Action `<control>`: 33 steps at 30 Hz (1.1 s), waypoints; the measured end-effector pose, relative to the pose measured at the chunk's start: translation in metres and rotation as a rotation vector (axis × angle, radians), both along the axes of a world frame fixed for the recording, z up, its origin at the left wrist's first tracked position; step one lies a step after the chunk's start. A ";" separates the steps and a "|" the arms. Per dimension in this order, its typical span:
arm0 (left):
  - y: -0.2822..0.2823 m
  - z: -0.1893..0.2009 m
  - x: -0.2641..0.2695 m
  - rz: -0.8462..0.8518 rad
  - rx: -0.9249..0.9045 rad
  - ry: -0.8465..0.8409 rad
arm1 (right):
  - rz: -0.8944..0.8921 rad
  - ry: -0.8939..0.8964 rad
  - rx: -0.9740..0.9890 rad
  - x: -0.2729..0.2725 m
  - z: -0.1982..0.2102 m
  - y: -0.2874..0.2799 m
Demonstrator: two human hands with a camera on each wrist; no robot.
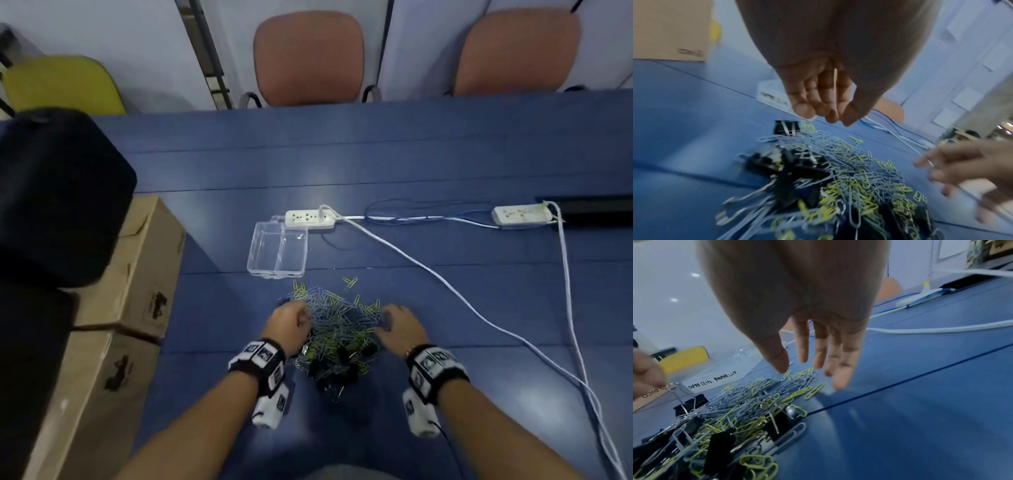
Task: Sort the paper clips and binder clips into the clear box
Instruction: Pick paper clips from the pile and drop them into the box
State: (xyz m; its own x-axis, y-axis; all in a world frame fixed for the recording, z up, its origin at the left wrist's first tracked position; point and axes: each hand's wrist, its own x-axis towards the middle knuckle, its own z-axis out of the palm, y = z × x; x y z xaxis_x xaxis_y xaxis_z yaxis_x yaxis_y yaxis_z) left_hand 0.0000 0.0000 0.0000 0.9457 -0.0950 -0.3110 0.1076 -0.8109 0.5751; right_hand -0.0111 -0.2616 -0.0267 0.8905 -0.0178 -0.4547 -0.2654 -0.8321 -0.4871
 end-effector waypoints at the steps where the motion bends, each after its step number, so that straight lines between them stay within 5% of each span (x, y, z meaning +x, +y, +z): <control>1: -0.007 -0.004 0.009 -0.019 0.003 -0.027 | -0.044 0.007 0.013 0.008 -0.004 0.007; 6: -0.029 -0.017 0.046 -0.209 0.119 -0.009 | -0.114 0.126 -0.043 0.029 -0.016 0.033; 13: -0.035 -0.037 0.071 -0.306 0.341 0.204 | 0.063 0.105 -0.051 0.043 -0.021 0.052; 33: -0.024 -0.025 0.057 -0.040 0.002 0.081 | -0.108 -0.024 0.113 0.038 -0.017 0.037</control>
